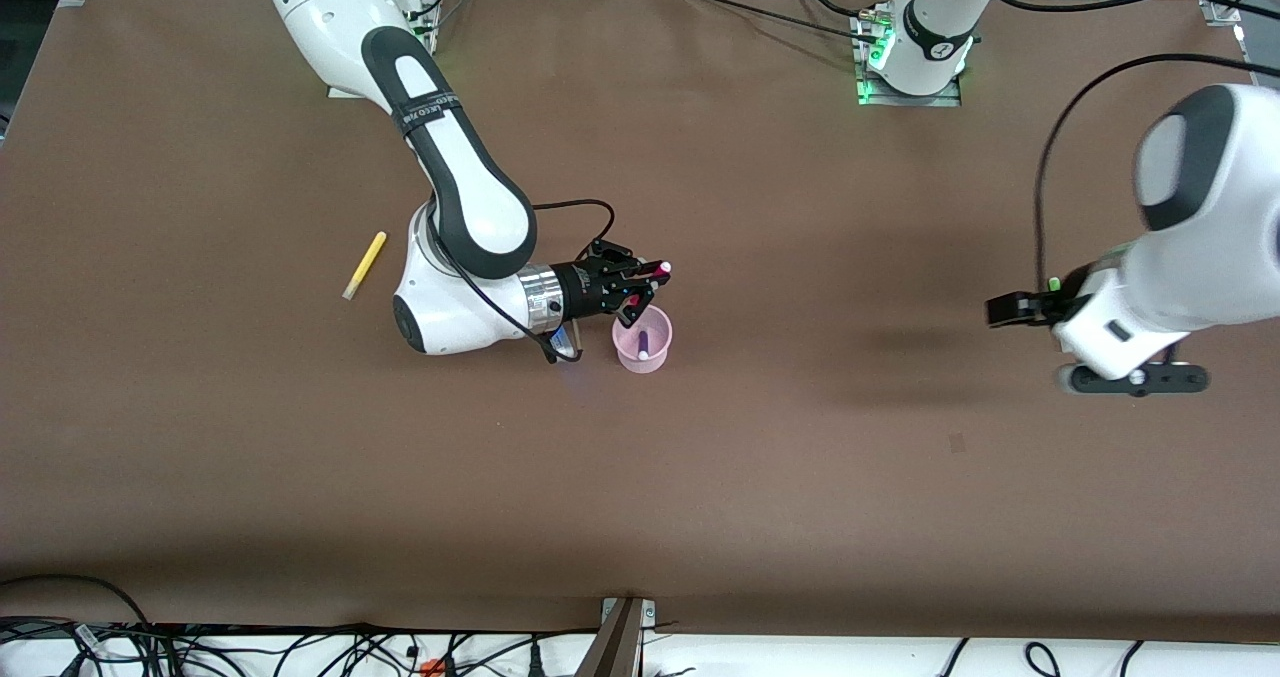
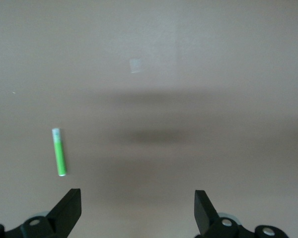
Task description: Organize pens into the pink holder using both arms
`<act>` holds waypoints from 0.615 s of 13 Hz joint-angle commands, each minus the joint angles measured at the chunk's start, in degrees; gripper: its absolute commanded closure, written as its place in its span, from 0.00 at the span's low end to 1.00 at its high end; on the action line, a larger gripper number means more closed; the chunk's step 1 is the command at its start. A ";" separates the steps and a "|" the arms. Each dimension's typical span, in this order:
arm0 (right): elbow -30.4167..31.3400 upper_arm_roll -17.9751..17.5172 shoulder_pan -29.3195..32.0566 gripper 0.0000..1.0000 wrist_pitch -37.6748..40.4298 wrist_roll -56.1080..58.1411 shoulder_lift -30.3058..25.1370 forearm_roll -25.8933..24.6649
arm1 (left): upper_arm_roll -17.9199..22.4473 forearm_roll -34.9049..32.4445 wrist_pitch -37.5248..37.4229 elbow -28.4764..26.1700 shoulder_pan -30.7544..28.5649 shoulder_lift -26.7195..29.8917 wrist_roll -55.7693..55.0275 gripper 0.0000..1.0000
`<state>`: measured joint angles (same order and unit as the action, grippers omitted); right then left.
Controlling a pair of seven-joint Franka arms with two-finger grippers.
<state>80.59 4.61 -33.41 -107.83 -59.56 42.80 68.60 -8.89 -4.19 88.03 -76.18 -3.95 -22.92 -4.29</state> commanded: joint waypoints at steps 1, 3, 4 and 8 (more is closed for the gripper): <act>0.27 0.58 -0.69 1.00 -0.72 -0.20 -0.43 0.83 | -0.78 2.07 -1.72 -1.43 -5.08 2.70 6.39 0.00; 0.27 0.58 -0.87 1.00 -1.85 0.24 -0.17 0.74 | -0.78 4.09 -1.63 -1.34 -6.94 3.06 6.75 0.00; -0.26 0.58 -1.30 1.00 -3.08 -0.02 0.09 0.74 | -0.78 4.10 -1.46 -1.87 -7.12 3.58 6.58 0.00; -2.19 0.58 -1.49 1.00 -3.27 -0.38 0.62 0.66 | 4.01 4.18 0.39 -2.93 -1.80 4.02 5.00 0.00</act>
<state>79.77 4.63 -34.36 -110.84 -59.56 42.80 68.60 -8.74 -1.31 87.17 -76.83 -9.58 -20.79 1.20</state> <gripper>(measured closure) 0.828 0.000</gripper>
